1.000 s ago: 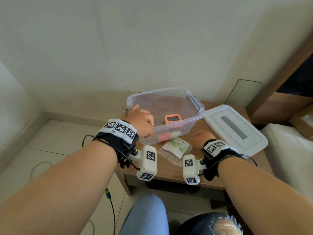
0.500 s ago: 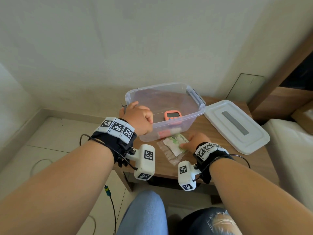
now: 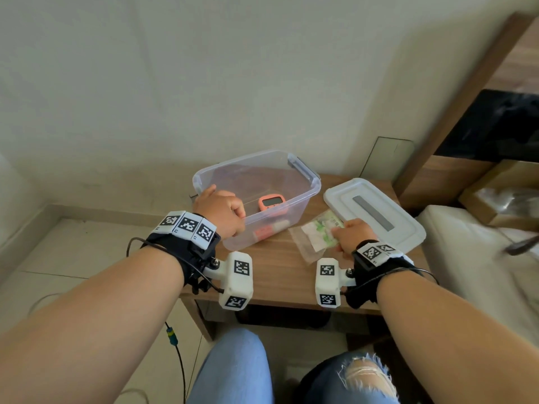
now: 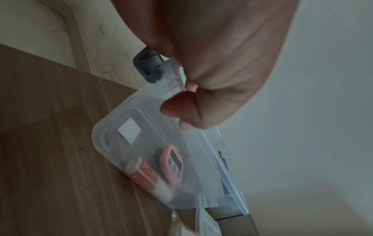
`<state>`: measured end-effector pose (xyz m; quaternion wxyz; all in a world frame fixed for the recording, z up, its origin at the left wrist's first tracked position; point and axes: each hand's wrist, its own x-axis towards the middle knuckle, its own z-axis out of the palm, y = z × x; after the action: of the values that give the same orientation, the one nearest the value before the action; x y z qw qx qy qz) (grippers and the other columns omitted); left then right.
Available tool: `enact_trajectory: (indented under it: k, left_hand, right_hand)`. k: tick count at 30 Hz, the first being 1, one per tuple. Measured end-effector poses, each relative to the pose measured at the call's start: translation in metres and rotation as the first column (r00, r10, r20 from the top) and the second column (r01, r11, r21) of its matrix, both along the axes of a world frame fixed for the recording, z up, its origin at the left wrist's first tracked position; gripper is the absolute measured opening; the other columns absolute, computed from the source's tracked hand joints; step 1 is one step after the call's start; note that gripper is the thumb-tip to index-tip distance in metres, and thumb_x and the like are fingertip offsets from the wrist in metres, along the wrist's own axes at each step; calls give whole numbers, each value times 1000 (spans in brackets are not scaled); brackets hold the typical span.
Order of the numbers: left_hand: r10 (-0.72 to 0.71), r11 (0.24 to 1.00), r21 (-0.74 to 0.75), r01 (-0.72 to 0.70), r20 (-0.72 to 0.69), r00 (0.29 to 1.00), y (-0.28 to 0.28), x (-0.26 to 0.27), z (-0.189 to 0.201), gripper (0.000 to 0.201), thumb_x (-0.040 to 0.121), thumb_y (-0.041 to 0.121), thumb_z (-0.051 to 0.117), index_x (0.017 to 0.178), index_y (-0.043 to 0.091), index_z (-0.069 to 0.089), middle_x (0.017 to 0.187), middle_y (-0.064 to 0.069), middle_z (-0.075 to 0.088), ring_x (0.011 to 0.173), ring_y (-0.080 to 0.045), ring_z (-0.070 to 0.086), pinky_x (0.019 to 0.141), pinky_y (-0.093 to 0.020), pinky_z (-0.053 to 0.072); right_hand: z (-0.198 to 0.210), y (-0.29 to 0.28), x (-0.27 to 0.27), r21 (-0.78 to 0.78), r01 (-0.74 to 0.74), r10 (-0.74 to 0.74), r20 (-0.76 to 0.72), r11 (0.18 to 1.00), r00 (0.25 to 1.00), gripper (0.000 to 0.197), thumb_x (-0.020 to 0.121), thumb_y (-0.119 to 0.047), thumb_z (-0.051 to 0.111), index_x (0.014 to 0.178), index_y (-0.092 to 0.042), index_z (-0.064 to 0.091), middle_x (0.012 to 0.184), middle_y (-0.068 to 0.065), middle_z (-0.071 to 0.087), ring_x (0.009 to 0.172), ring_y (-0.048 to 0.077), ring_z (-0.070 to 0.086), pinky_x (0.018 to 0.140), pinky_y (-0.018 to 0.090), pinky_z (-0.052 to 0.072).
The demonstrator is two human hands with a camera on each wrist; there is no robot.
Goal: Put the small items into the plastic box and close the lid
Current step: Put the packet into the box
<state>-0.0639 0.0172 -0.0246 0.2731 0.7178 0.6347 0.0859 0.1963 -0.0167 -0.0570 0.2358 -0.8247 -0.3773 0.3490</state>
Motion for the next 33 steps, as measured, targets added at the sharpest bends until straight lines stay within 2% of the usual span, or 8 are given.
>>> enact_trajectory:
  k: [3,5,13,18,22,25,30,33]
  left_hand:
    - [43,999,4,-43,27,999,-7,1,4,31,60,5,64,56,34,53,144,3,44,146,-22,11,119,-36,8]
    - [60,998,16,-60,31,998,-9,1,5,32,62,5,64,59,35,54,152,1,33,147,-23,3,117,-38,9]
    - [35,999,12,-35,49,998,-11,6,5,25,56,12,66,53,35,57,147,-2,42,146,-18,14,120,-38,4]
    - [-37,999,-7,38,61,997,-17,5,10,30,65,1,64,65,30,58,155,2,26,147,-21,-4,118,-41,3]
    - [-116,991,-63,120,67,991,-17,0,12,32,65,-1,63,61,30,56,158,6,16,147,-17,-10,119,-45,7]
    - [-107,992,-51,113,100,989,-15,1,11,34,66,-3,61,59,30,56,159,6,11,147,-17,-12,119,-43,6]
    - [-17,999,-44,23,147,989,-12,-1,11,38,70,-6,57,62,32,56,160,5,8,147,-18,-10,120,-42,3]
    - [10,999,-39,-2,201,979,-10,-1,9,37,70,-8,57,61,28,58,160,5,6,147,-16,-9,120,-41,6]
  right_hand:
    - [7,-11,9,92,64,-59,-59,994,997,21,88,-24,57,105,-13,55,65,5,58,52,17,52,49,27,43]
    - [11,-15,10,152,88,-71,-119,984,990,17,89,-23,57,104,-18,50,68,3,57,53,14,52,47,27,42]
    - [48,-15,5,323,242,-125,-344,915,931,7,86,-17,60,82,-14,55,60,5,52,47,16,45,45,25,39]
    - [56,13,-22,351,168,-46,-330,921,943,7,86,-16,55,80,-14,56,66,6,60,49,16,53,42,23,43]
    - [57,34,-40,301,91,43,-410,949,911,12,90,-13,53,78,-13,54,69,8,62,63,21,61,59,32,52]
    - [53,47,-39,219,-28,98,-317,975,943,16,88,-8,52,73,-15,52,76,8,61,73,25,62,75,37,57]
    - [53,51,-29,167,-51,101,-306,985,947,9,88,-5,50,84,-13,51,77,4,55,71,20,60,72,30,56]
    - [51,48,-21,256,23,24,-178,966,984,20,87,-9,50,105,-11,57,79,4,59,78,25,61,82,39,56]
